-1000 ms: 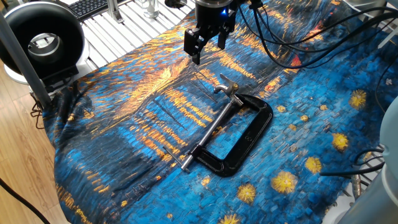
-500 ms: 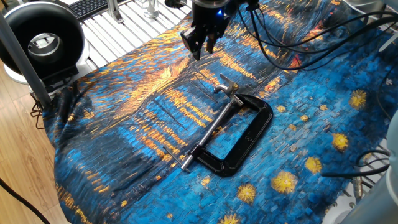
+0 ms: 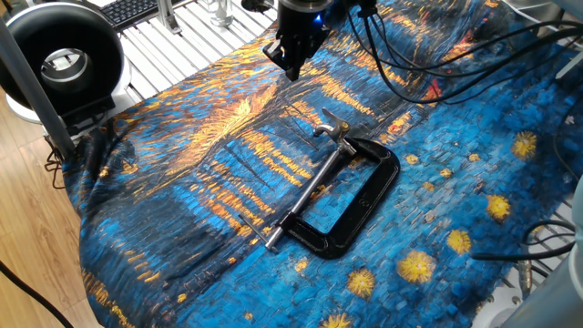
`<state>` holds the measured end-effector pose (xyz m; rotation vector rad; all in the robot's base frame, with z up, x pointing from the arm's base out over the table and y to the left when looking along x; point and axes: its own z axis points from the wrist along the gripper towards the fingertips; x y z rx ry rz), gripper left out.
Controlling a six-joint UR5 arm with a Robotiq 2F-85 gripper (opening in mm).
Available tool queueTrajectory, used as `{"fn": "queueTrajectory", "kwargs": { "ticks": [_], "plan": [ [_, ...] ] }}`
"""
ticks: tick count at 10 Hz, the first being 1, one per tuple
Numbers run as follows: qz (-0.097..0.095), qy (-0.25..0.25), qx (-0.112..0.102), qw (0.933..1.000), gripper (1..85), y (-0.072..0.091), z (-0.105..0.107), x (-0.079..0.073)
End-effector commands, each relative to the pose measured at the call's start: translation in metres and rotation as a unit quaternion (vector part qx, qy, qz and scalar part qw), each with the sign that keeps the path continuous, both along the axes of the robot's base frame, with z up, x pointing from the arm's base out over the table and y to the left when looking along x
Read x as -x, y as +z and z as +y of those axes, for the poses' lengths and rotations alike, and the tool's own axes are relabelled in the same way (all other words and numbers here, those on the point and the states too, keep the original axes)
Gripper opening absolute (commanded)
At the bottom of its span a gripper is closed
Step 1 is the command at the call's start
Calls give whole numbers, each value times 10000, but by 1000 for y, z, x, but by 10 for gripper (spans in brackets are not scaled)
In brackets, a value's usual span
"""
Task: Turn on the water tap
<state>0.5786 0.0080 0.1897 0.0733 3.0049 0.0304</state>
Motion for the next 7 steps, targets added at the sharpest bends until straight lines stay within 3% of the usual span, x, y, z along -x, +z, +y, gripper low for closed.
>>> {"fn": "queueTrajectory", "kwargs": {
  "ticks": [1,7],
  "plan": [
    [-71,-21,-77,9999,10,1,2,-2],
    [-85,-90,-117,9999,10,-1,0,0]
  ]
}}
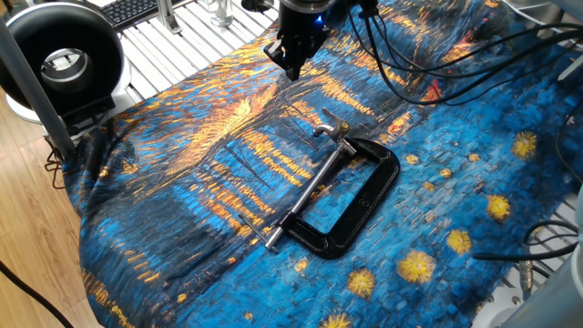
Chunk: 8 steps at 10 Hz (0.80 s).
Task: Turn on the water tap
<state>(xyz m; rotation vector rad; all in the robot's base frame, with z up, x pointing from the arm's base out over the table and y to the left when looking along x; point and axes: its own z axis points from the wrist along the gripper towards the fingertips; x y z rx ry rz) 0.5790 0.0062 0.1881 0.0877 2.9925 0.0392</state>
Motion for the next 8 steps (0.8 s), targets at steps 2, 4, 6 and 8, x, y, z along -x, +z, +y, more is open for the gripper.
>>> {"fn": "queueTrajectory", "kwargs": {
  "ticks": [2,4,6,8],
  "plan": [
    [-56,-28,-137,9999,10,-1,4,0],
    [-95,-51,-41,9999,10,-1,3,-2],
    [-149,72,124,9998,10,-1,-5,-5],
    [58,-2,-180,9998,10,-2,10,6]
  ]
}}
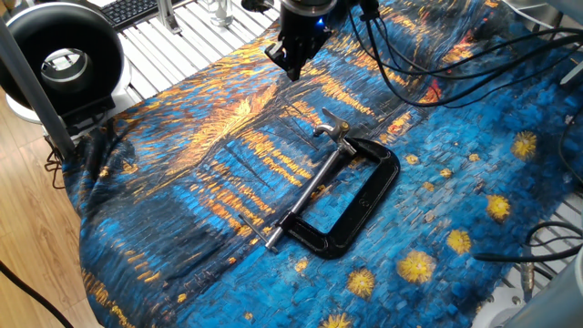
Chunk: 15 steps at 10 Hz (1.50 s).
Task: Turn on the water tap
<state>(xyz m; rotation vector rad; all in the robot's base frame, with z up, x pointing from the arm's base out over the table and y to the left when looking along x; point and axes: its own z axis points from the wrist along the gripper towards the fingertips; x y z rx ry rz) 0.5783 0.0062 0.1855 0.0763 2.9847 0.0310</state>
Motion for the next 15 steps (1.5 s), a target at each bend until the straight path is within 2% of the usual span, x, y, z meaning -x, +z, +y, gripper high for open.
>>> {"fn": "queueTrajectory", "kwargs": {
  "ticks": [1,2,3,4,5,6,7,9,11,15],
  "plan": [
    [153,-74,-139,9998,10,0,6,8],
    [160,-84,29,9998,10,0,-2,8],
    [106,-138,51,9998,10,0,-4,6],
    [75,-25,229,9997,10,1,-12,4],
    [69,112,218,9997,10,1,-11,4],
    [85,302,200,9993,10,-9,-19,1],
    [85,431,197,9988,10,-30,-38,-4],
    [43,567,273,9980,10,-54,-59,-10],
    [-72,679,175,9975,10,-70,-67,-14],
    [-155,731,198,9970,10,-91,-79,-13]
  ]
}}
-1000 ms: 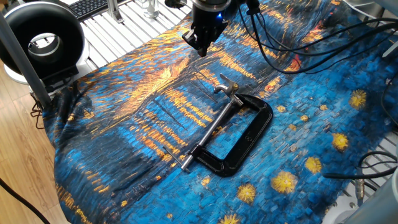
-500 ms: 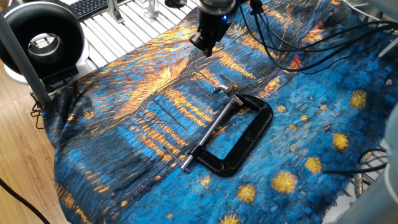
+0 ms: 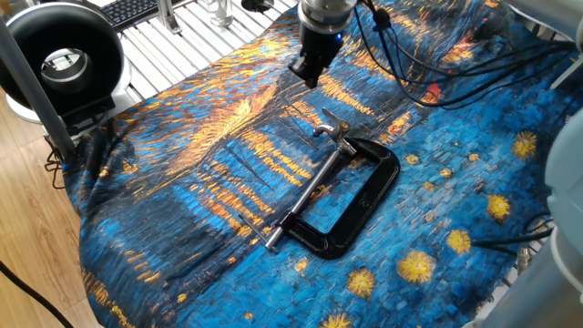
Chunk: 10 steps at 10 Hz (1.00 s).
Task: Turn on the water tap
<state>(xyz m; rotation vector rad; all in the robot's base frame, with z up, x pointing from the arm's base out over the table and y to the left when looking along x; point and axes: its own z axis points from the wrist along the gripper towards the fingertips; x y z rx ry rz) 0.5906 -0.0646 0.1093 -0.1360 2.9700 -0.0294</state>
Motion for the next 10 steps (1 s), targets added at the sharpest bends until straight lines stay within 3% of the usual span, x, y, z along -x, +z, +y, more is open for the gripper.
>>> {"fn": "queueTrajectory", "kwargs": {
  "ticks": [1,5,10],
  "plan": [
    [-100,20,-93,9999,10,-19,-8,2],
    [-169,32,-274,9995,10,-25,-3,13],
    [-246,-8,-350,9991,10,-30,0,18]
  ]
}}
